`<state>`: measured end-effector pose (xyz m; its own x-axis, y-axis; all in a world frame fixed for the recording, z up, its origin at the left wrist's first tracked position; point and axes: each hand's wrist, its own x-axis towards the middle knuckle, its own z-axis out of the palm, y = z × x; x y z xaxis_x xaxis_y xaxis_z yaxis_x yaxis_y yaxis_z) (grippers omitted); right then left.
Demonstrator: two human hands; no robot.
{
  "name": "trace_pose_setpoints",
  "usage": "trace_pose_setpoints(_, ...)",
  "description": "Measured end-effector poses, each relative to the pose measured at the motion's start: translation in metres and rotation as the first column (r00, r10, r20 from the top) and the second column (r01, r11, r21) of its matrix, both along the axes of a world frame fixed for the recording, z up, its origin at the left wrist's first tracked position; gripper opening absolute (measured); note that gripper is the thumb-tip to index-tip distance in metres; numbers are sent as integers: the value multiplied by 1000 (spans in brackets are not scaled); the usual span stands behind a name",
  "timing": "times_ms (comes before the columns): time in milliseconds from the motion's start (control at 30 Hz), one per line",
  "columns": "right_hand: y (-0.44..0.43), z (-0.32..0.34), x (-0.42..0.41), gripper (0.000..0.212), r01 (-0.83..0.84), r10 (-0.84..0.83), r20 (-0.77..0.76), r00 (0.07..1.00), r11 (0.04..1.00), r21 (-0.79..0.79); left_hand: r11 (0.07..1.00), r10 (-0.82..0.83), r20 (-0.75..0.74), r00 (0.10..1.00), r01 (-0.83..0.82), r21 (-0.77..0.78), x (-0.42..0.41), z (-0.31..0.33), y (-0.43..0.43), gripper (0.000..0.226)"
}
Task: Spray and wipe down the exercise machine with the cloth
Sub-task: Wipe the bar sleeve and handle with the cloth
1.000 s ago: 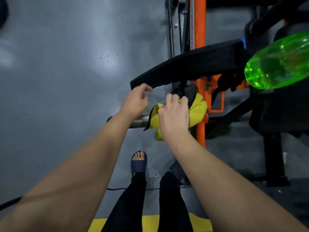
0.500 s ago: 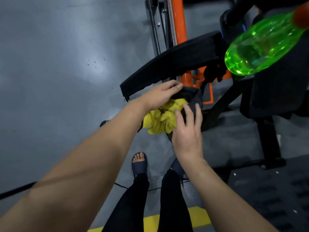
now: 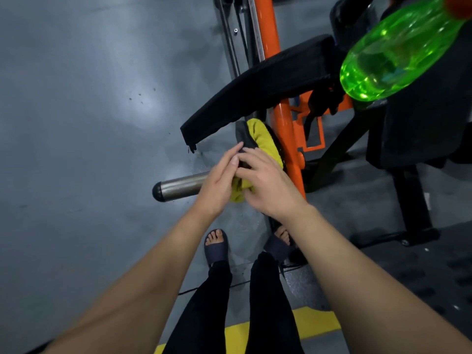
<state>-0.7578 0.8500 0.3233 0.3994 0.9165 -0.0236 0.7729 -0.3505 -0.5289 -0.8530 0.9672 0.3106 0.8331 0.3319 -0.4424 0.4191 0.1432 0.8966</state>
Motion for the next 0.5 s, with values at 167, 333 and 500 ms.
trace_pose_setpoints(167, -24, 11, -1, 34, 678, -610, -317, 727, 710, 190, 961, -120, -83, 989, 137, 241, 18, -7, -18, 48)
trace_pose_setpoints(333, -35, 4, -22, 35, 706, -613, -626, 482, 695, -137, 877, 125, -175, 977, -27, 480, 35, -22, -56, 56)
trace_pose_setpoints(500, -38, -25, -29, 45, 750, -650, -585, 486, 653, -103, 867, 320, -363, 875, -116, 484, 80, -36, -35, 53)
